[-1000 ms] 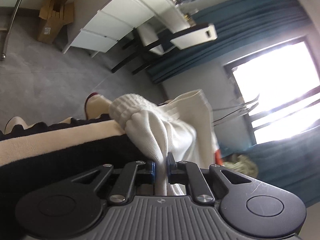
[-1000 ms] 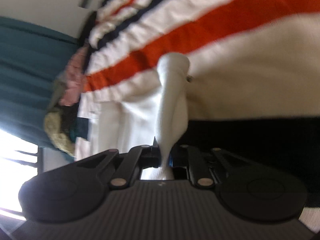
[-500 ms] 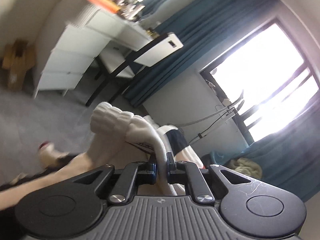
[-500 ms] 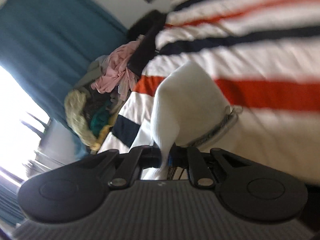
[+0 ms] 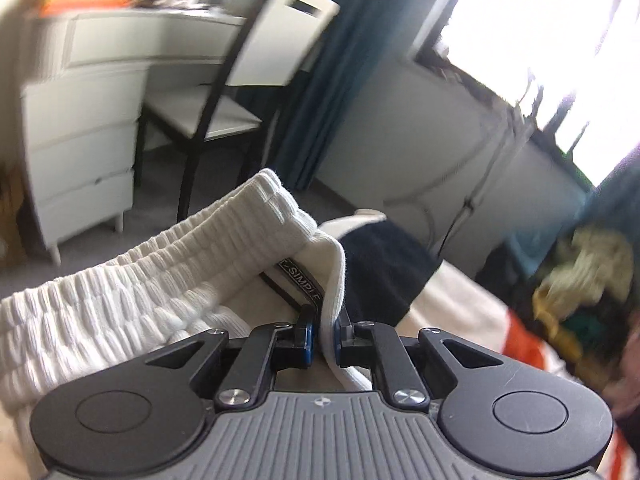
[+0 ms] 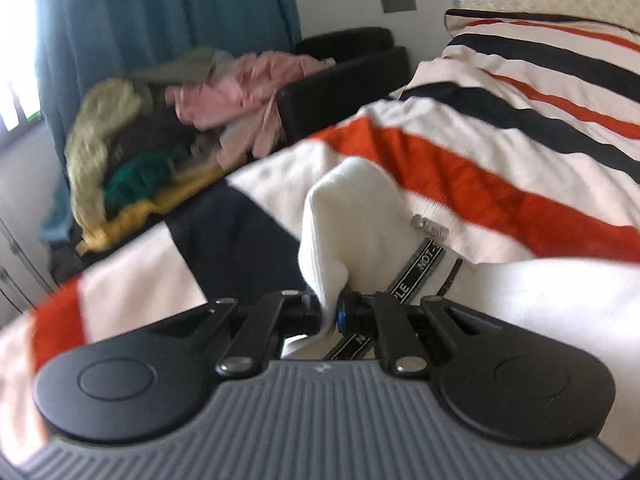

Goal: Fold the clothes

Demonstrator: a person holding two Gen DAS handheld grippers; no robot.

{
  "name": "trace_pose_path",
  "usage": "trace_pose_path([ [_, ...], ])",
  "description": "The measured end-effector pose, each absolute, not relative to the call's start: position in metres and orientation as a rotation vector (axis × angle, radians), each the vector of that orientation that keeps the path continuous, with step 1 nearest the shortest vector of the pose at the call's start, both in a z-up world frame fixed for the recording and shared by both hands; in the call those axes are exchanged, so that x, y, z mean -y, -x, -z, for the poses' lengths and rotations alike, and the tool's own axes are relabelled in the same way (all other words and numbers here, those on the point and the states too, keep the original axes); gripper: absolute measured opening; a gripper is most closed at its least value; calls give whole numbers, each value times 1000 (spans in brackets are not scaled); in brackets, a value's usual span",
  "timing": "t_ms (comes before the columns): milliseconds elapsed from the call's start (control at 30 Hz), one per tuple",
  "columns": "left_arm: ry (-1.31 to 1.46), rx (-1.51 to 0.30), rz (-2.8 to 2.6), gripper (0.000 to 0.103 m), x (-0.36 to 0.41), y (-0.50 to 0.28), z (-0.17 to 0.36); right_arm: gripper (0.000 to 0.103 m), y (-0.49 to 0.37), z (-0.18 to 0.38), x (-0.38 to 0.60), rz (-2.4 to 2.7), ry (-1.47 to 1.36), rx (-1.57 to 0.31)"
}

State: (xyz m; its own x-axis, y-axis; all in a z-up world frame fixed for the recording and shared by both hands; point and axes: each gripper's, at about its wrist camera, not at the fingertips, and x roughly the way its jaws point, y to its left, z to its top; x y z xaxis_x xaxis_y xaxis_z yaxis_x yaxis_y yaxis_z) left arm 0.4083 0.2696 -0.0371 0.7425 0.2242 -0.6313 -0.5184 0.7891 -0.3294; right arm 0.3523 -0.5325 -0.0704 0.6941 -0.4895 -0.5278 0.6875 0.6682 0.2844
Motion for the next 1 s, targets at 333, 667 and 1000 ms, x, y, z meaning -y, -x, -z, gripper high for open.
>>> trace_pose_path([
  [333,506,-535,-381,33,-273,-363,21,34,-347,86,534,641,-567,-467],
  [667,702,-541,-377,61,-272,-201,3,66,-214,70,531,400,-968,-485],
  [1000,1010,-537,-327,73,-264,-135,62,63,-151,116,535,289,-1183,-542],
])
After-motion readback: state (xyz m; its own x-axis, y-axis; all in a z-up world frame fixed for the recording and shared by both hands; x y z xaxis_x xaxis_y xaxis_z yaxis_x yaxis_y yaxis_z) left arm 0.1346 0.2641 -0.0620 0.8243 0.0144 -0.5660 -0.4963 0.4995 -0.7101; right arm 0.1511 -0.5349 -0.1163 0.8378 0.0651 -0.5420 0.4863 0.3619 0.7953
